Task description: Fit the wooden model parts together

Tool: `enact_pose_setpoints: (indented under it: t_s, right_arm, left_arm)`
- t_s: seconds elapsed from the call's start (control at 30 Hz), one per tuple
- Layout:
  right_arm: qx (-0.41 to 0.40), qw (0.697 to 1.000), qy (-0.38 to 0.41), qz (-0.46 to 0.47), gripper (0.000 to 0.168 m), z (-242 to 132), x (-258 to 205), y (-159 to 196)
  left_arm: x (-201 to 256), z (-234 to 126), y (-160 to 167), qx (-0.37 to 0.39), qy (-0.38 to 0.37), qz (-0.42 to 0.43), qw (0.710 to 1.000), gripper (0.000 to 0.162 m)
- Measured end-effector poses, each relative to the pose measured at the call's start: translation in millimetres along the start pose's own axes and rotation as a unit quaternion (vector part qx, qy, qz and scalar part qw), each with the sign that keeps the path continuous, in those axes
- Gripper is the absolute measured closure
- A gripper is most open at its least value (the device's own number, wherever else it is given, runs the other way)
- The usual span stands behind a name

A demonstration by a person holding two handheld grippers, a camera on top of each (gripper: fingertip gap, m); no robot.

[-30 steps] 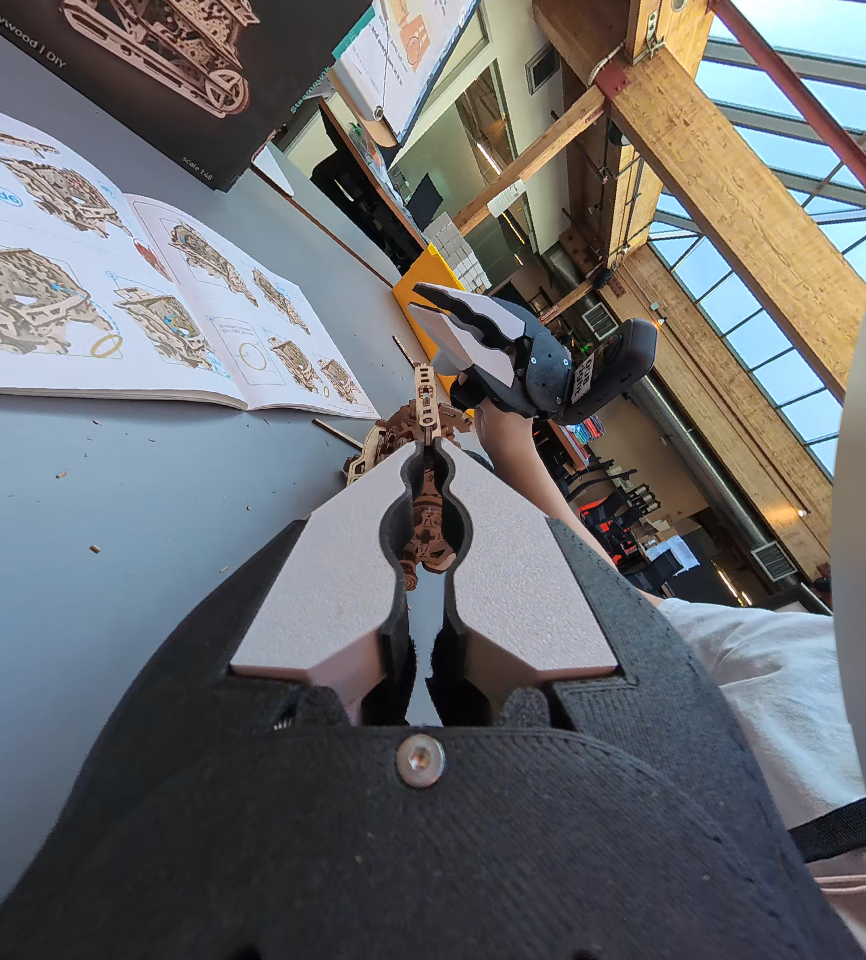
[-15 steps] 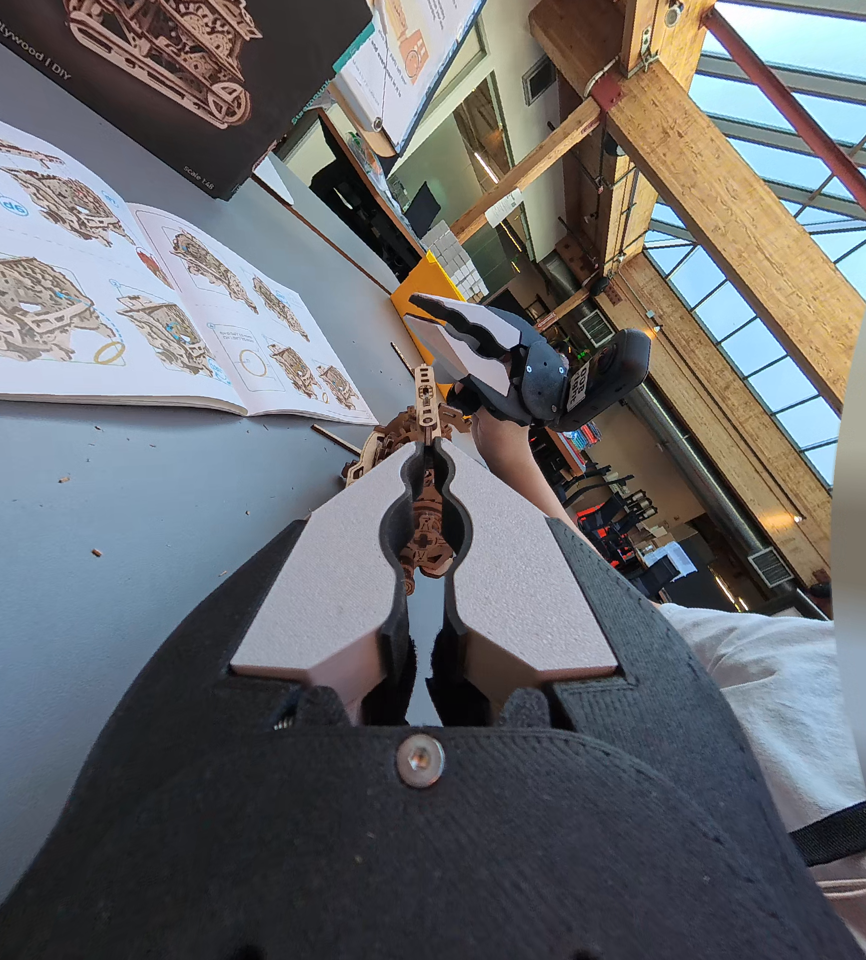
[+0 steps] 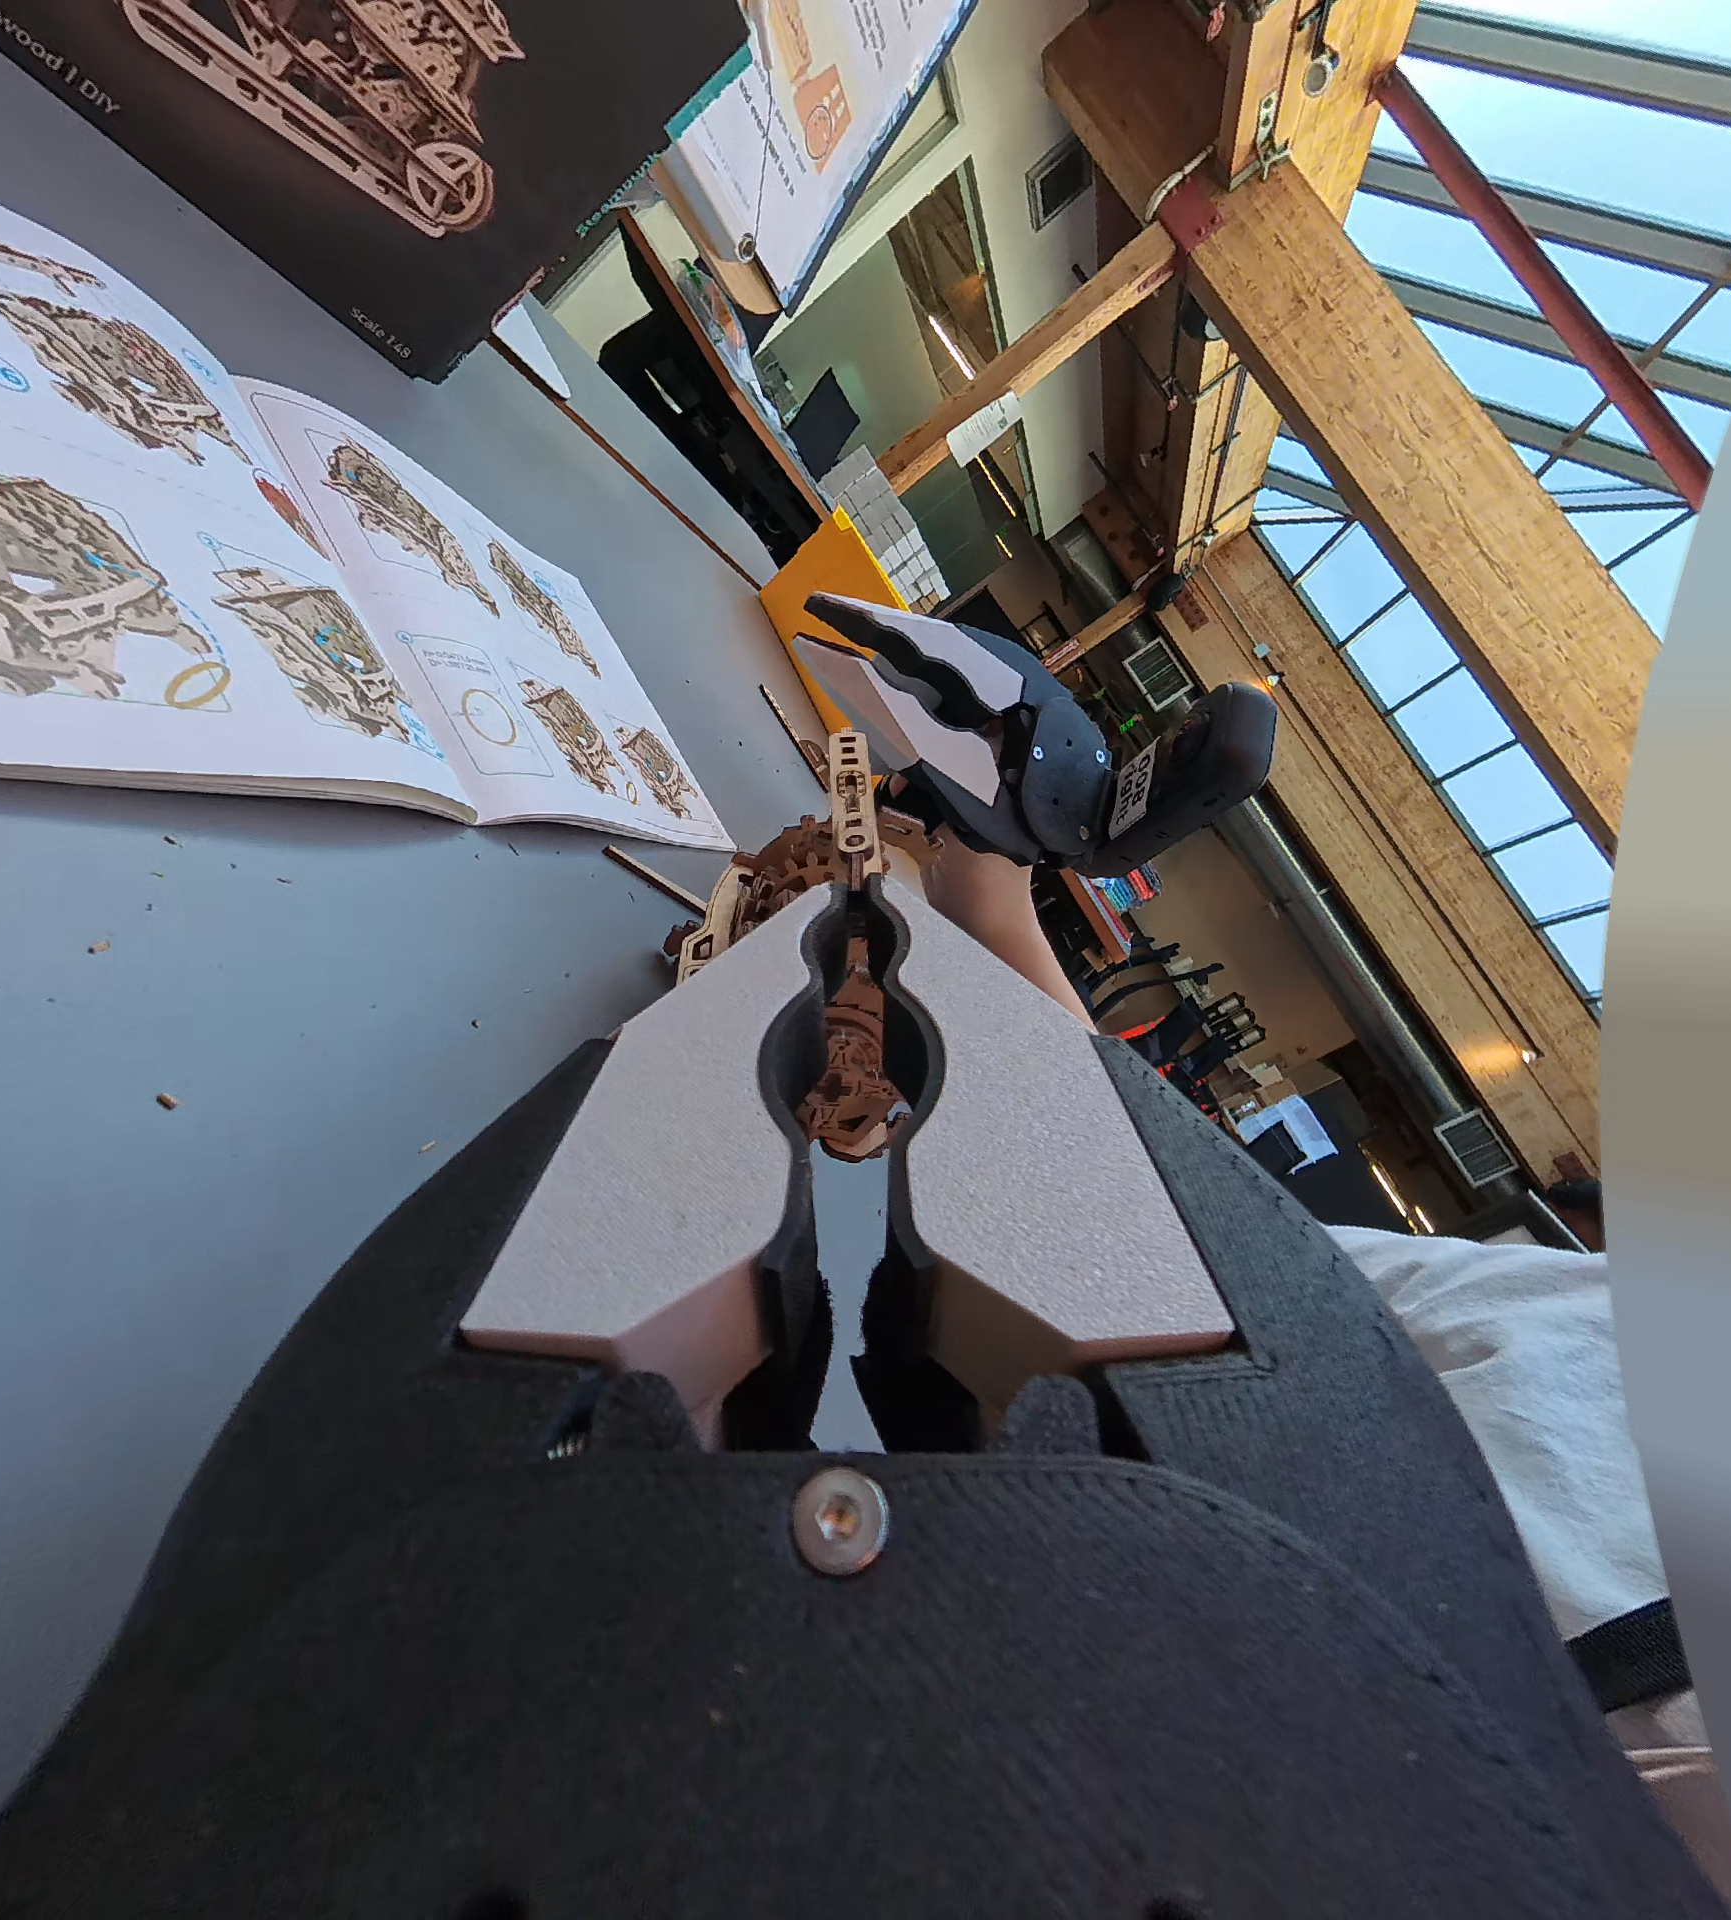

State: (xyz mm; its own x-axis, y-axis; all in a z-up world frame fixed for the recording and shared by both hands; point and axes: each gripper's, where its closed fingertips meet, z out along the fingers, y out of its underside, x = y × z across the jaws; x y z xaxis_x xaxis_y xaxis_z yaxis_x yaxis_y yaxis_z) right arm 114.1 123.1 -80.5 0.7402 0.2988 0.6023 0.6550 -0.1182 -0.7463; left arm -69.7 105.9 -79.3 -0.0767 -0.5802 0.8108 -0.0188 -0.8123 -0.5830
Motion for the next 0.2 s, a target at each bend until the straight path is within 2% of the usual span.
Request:
enact_pose_setpoints:
  t_s: [0.2]
  right_arm:
    - [0.001, 1.000, -0.001, -0.001, 0.155, -0.1, -0.4, -0.5]
  left_arm:
    - [0.4, -0.8, -0.5, 0.002, 0.006, -0.013, 1.000, 0.162]
